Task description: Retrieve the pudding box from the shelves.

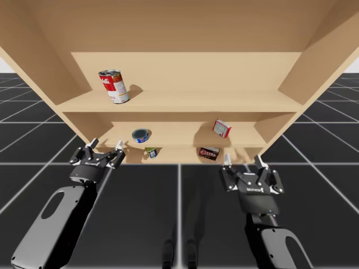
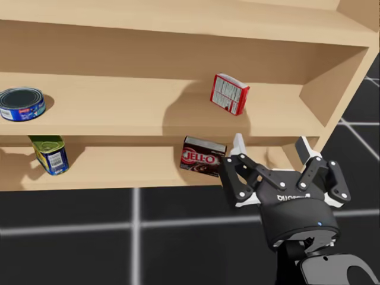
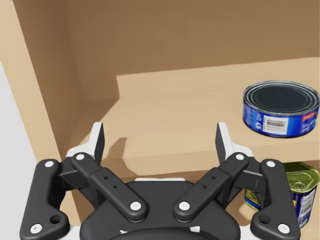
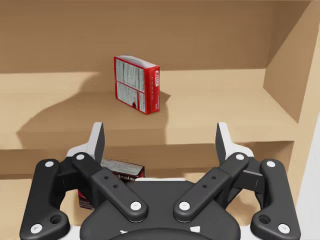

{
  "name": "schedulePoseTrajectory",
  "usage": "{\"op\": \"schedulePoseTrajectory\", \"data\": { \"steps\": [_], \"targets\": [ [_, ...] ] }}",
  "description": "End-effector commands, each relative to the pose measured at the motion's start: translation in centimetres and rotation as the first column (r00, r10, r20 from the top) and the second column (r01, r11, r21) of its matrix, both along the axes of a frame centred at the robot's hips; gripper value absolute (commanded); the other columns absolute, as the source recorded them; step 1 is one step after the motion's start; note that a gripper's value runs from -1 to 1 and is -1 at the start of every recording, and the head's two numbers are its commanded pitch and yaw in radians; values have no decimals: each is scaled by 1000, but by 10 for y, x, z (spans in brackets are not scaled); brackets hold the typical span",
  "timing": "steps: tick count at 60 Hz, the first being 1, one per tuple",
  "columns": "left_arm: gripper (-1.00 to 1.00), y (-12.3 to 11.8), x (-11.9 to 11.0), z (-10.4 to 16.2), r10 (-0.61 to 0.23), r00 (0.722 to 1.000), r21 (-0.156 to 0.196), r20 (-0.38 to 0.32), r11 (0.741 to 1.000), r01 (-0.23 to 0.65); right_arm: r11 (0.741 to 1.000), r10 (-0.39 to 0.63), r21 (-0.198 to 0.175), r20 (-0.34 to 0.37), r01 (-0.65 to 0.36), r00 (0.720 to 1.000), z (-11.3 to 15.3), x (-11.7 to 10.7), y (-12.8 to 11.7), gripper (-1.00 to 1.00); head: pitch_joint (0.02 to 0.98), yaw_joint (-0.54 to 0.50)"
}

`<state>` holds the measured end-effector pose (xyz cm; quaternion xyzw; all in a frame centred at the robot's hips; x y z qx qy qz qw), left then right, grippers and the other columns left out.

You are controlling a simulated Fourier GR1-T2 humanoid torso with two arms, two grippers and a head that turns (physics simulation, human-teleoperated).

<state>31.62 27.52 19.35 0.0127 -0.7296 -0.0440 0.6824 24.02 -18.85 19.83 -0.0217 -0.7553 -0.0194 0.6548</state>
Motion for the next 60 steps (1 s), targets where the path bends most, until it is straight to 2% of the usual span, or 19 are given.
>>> {"op": "schedulePoseTrajectory", "data": {
  "steps": [1, 2, 4, 7, 10, 13, 20, 28, 33, 36, 43, 46, 49, 60],
  "targets": [
    [-1000, 1, 1, 0, 1, 1000, 1, -1, 1000, -1, 999, 29, 31, -47, -27, 999, -24, -12, 20, -1000, 707, -186],
    [-1000, 1, 0, 0, 1, 1000, 0, -2, 1000, -1, 997, 39, 65, -58, -35, 998, -27, -11, 23, -1000, 707, -185],
    [-1000, 2, 1, -1, 2, 1000, 0, -2, 1000, -2, 995, 18, 95, -60, -12, 998, -30, -11, 28, -1000, 707, -185],
    [-1000, 2, 0, 0, 4, 1000, -1, -2, 1000, -4, 996, 38, 88, -72, -32, 997, -37, -9, 35, -1000, 706, -185],
    [-1000, 2, 1, -1, 5, 1000, -1, -2, 1000, -5, 994, 50, 106, -88, -41, 995, -42, -6, 42, -1000, 707, -185],
    [-1000, 2, 1, -1, 8, 1000, 4, -2, 1000, -8, 994, 41, 105, -99, -30, 994, -47, -1, 50, -1000, 707, -186],
    [-1000, 2, 1, -1, 9, 1000, 7, -2, 1000, -9, 996, -20, 85, -126, 31, 992, -60, 14, 69, -1000, 711, -190],
    [-1000, 3, 1, -1, 12, 1000, 4, -3, 1000, -12, 992, -113, 33, -129, 119, 985, -70, 32, 82, -1000, 708, -185],
    [-1000, 3, 1, -1, 12, 1000, 2, -3, 1000, -12, 988, -147, 18, -136, 151, 980, -73, 43, 87, -1000, 708, -185],
    [-1000, 3, 1, -1, 12, 1000, 1, -3, 1000, -12, 984, -174, 25, -137, 179, 975, -75, 50, 91, -1000, 709, -184],
    [-1000, 4, 1, 0, 13, 1000, -5, -4, 1000, -13, 974, -225, -24, -127, 223, 966, -80, 65, 93, -1000, 711, -181],
    [-1000, 4, 1, 0, 13, 1000, -8, -4, 1000, -13, 973, -229, -25, -149, 228, 962, -82, 69, 95, -1000, 711, -180],
    [-1000, 4, 1, 0, 14, 1000, -11, -3, 1000, -14, 971, -238, -39, -141, 234, 961, -85, 73, 97, -1000, 711, -180],
    [-1000, 5, 0, 0, 16, 1000, -14, -3, 1000, -16, 965, -262, -44, -172, 258, 950, -89, 86, 96, -1000, 713, -180]
  ]
}}
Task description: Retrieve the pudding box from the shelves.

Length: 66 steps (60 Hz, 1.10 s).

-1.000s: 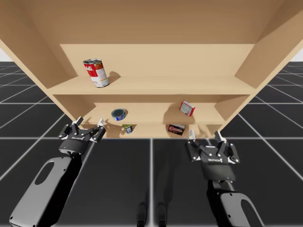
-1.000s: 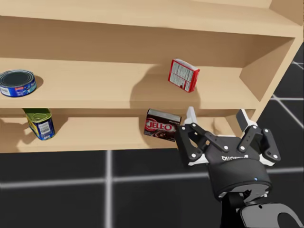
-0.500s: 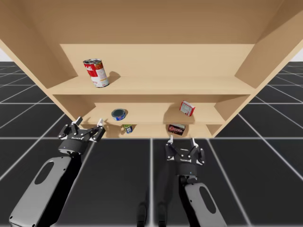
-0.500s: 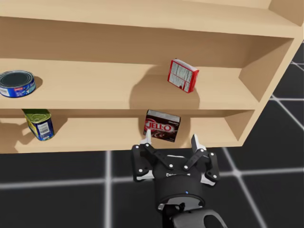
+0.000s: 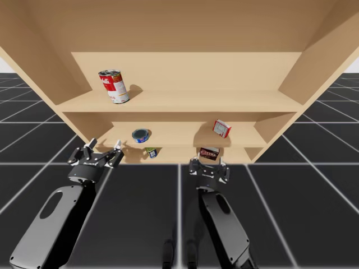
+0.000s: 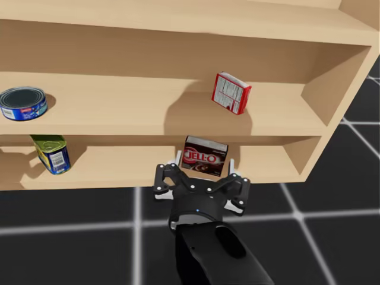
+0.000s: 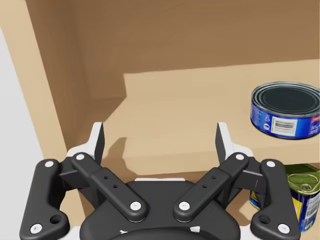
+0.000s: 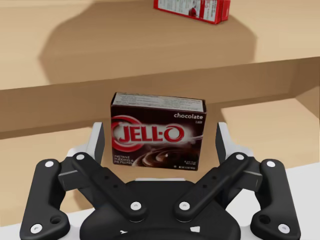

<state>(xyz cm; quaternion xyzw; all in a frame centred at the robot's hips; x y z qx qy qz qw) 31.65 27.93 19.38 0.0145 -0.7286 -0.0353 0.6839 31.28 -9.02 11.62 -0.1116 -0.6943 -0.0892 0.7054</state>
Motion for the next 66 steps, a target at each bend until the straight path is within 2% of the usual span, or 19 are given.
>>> {"op": "schedulePoseTrajectory", "data": {
  "steps": [1, 6, 23, 40, 42, 43, 44, 45, 46, 48, 49, 57, 66],
  "targets": [
    [-1000, 1, 0, 0, 1, 1000, -4, 0, 1000, -1, 999, -38, -17, -26, 37, 999, -8, 16, -2, -1000, 715, -180],
    [-1000, 1, 0, 0, 2, 1000, -6, -3, 1000, -2, 999, -44, -25, -35, 43, 998, -9, 23, -1, -1000, 716, -181],
    [-1000, 2, 0, 1, 1, 1000, -9, -3, 1000, -1, 999, -31, 6, -89, 32, 996, -14, 43, 0, -1000, 725, -180],
    [-1000, 2, 1, 0, -3, 1000, -8, -5, 1000, 3, 999, -46, 9, -106, 48, 993, -14, 59, -2, -1000, 729, -179],
    [-1000, 2, 1, 0, -3, 1000, -8, -5, 1000, 3, 999, -41, 19, -107, 44, 993, -13, 60, -2, -1000, 730, -179],
    [-1000, 2, 1, 0, -3, 1000, -8, -5, 1000, 3, 999, -18, 37, -110, 22, 994, -13, 60, -3, -1000, 729, -179],
    [-1000, 2, 1, 0, -2, 1000, -8, -5, 1000, 2, 999, -18, 36, -111, 22, 994, -13, 59, -3, -1000, 729, -178],
    [-1000, 2, 1, 0, -2, 1000, -8, -5, 1000, 2, 999, -11, 40, -113, 16, 994, -13, 59, -3, -751, 728, -178],
    [-1000, 2, 1, 0, -2, 1000, -8, -5, 1000, 2, 999, -13, 40, -112, 17, 994, -14, 59, -3, -416, 729, -178],
    [-1000, 2, 1, 0, -3, 1000, -8, -5, 1000, 3, 999, -12, 37, -99, 15, 995, -15, 58, -3, 425, 729, -178],
    [-1000, 2, 1, 0, -3, 1000, -8, -5, 1000, 3, 999, 0, 45, -101, 5, 995, -16, 57, -4, 1000, 729, -178],
    [-1000, 2, 1, 0, -3, 1000, -9, -4, 1000, 3, 999, -3, 52, -100, 8, 995, -14, 53, -7, 1000, 727, -179],
    [-1000, 2, 1, 0, 0, 1000, -9, -4, 1000, 0, 1000, -1, 28, -62, 3, 998, 1, 37, -16, 1000, 726, -179]
  ]
}}
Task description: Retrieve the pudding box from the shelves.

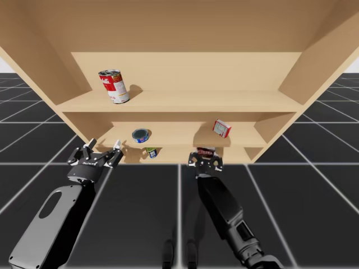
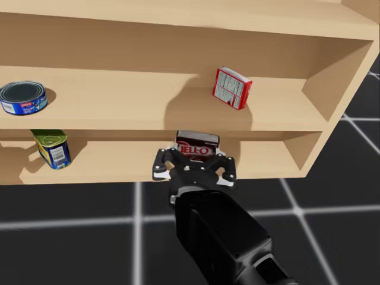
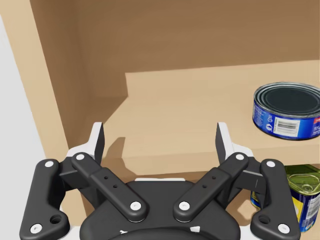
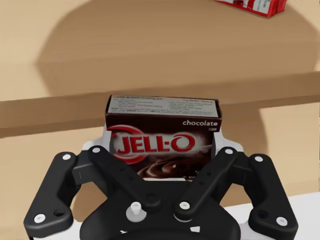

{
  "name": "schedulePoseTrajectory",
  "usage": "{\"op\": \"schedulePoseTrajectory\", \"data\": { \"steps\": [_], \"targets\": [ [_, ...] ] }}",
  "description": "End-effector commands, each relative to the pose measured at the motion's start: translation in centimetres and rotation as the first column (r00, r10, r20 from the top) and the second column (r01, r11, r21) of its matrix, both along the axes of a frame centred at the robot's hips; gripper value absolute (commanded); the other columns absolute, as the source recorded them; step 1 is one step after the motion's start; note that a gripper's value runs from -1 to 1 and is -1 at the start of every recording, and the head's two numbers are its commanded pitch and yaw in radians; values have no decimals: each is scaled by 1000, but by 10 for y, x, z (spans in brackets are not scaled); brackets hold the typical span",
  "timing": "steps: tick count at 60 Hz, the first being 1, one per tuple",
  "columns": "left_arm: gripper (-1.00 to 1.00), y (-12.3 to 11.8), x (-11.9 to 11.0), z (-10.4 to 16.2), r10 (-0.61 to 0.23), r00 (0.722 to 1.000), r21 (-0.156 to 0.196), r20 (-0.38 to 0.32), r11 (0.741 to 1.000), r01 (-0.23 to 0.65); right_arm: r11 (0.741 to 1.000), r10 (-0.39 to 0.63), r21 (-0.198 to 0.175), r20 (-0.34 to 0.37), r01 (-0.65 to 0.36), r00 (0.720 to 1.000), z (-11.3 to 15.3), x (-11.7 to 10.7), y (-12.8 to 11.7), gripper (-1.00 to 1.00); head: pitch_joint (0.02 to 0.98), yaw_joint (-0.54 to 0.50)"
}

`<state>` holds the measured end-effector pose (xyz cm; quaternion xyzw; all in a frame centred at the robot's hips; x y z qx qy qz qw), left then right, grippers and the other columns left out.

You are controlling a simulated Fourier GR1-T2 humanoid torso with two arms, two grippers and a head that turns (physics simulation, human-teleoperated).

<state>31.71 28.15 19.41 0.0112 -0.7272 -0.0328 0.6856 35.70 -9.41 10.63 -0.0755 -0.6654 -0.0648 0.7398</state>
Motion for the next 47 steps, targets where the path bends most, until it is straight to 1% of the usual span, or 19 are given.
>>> {"op": "schedulePoseTrajectory", "data": {
  "steps": [1, 4, 5, 6, 10, 11, 15, 18, 27, 28, 30, 31, 33, 34, 41, 42, 44, 45, 47],
  "targets": [
    [-1000, 0, 0, 0, 1, 1000, 0, 1, 1000, -1, 996, -85, -5, 28, 85, 996, 12, -9, -13, 1000, 726, -179],
    [-1000, 0, 0, 0, 2, 1000, 0, 1, 1000, -2, 996, -82, -19, 47, 83, 996, 17, -16, -17, 1000, 726, -179],
    [-1000, 0, 0, 0, 1, 1000, 0, 0, 1000, -1, 996, -80, -33, 62, 82, 995, 20, -20, -20, 1000, 726, -179],
    [-1000, 0, 0, 0, 1, 1000, 0, 0, 1000, -1, 996, -80, -37, 67, 82, 995, 21, -22, -20, 1000, 727, -179],
    [-1000, 0, 1, 0, 2, 1000, 0, 0, 1000, -2, 996, -71, -48, 71, 74, 995, 25, -34, -25, 1000, 727, -180],
    [-1000, 1, 1, 0, 3, 1000, 1, 0, 1000, -3, 996, -68, -60, 76, 73, 995, 26, -41, -28, 1000, 726, -181],
    [-1000, 1, 1, 0, 4, 1000, 0, 2, 1000, -4, 995, -64, -65, 83, 70, 994, 30, -53, -33, 1000, 725, -180],
    [-1000, 1, 0, 0, 4, 1000, -1, 2, 1000, -4, 994, -64, -80, 97, 72, 993, 32, -65, -39, 1000, 716, -183],
    [-1000, 1, 0, 0, 1, 1000, -1, 2, 1000, -1, 994, -71, -74, 96, 79, 993, 37, -99, -59, 1000, 709, -183],
    [-1000, 1, 1, 0, 2, 1000, -1, 2, 1000, -2, 993, -70, -83, 100, 79, 993, 37, -107, -64, 1000, 707, -184],
    [-1000, 1, 0, 0, 2, 1000, -2, 2, 1000, -2, 993, -68, -89, 102, 78, 992, 38, -113, -67, 1000, 706, -184],
    [-1000, 1, 0, 0, 2, 1000, -3, 2, 1000, -2, 993, -68, -92, 101, 78, 993, 38, -121, -73, 1000, 704, -182],
    [-1000, 1, 0, 0, 2, 1000, -2, 2, 1000, -2, 992, -66, -102, 104, 77, 992, 39, -126, -77, 1000, 703, -182],
    [-1000, 1, 0, 0, 2, 1000, -2, 2, 1000, -2, 990, -61, -123, 114, 75, 992, 40, -133, -83, 1000, 702, -181],
    [-1000, 0, 0, 0, 2, 1000, 0, 2, 1000, -2, 981, -38, -182, 128, 61, 991, 43, -151, -98, 1000, 698, -179],
    [-1000, 0, 1, 0, 2, 1000, 1, 2, 1000, -2, 978, -30, -201, 134, 57, 991, 44, -155, -102, 1000, 697, -177],
    [-1000, 0, 0, -1, 2, 1000, 1, 2, 1000, -2, 976, -24, -211, 136, 52, 990, 44, -157, -104, 1000, 696, -177],
    [-1000, 0, 1, -1, 2, 1000, 2, 2, 1000, -2, 973, -15, -224, 138, 46, 990, 44, -160, -106, 1000, 696, -176],
    [-1000, 0, 1, -1, 2, 1000, 2, 2, 1000, -2, 972, -6, -232, 134, 38, 991, 44, -163, -109, 1000, 696, -175]
  ]
}}
